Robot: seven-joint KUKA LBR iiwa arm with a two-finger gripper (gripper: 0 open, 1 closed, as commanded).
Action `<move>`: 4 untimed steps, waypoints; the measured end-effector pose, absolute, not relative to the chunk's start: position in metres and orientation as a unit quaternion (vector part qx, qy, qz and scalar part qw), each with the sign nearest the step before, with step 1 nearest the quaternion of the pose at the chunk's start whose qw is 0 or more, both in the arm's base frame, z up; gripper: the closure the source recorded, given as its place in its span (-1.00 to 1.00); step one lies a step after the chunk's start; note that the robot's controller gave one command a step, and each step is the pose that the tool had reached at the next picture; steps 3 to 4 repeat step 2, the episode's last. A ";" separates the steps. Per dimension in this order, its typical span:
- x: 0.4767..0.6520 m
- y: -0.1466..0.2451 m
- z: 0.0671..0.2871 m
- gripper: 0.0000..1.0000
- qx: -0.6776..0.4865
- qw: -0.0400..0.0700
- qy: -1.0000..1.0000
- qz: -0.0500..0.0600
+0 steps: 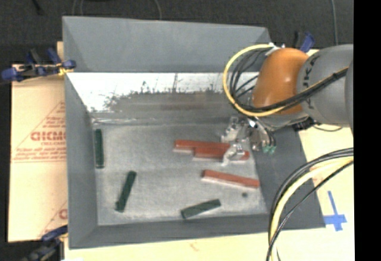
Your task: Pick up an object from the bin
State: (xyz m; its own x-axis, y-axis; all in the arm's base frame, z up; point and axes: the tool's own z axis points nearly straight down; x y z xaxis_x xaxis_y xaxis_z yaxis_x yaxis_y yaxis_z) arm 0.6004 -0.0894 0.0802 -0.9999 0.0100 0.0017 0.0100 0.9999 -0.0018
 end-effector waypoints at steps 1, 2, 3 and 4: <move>0.601 -0.071 0.088 1.00 0.031 -0.002 -1.000 0.004; 0.571 -0.117 0.202 1.00 0.224 -0.001 -0.975 0.001; 0.571 -0.117 0.202 1.00 0.224 -0.001 -0.975 0.001; 0.571 -0.117 0.202 1.00 0.224 -0.001 -0.975 0.001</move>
Offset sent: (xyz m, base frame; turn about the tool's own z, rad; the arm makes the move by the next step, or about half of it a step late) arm -0.0298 -0.0255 0.1216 -0.4646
